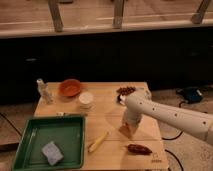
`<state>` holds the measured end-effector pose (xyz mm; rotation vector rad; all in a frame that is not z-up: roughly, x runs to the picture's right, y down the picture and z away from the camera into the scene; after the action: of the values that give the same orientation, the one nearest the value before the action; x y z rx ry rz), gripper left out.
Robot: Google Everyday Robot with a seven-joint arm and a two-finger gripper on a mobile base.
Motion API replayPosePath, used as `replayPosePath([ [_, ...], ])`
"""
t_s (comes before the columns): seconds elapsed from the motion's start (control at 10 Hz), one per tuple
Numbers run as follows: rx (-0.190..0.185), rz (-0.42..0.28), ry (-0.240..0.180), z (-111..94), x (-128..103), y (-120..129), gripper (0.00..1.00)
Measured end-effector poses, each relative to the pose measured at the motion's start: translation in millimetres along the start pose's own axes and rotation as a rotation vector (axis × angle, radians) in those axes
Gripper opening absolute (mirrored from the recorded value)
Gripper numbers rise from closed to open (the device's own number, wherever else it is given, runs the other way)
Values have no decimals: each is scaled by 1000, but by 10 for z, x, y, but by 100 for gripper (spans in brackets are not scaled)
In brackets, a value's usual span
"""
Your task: Place apple in paper cup
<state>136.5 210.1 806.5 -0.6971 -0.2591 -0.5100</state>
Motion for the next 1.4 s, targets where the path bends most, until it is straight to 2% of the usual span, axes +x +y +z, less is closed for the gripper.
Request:
replayPosePath([
  [0.2, 1, 6, 10, -207, -41, -63, 9],
  [0.6, -4, 12, 35, -315, -124, -185, 2],
  [0.8, -7, -6, 53, -567, -229, -447, 2],
  [0.9, -8, -10, 55, -624, -253, -501, 2],
  [1.4, -9, -56, 76, -698, -465, -793, 2],
])
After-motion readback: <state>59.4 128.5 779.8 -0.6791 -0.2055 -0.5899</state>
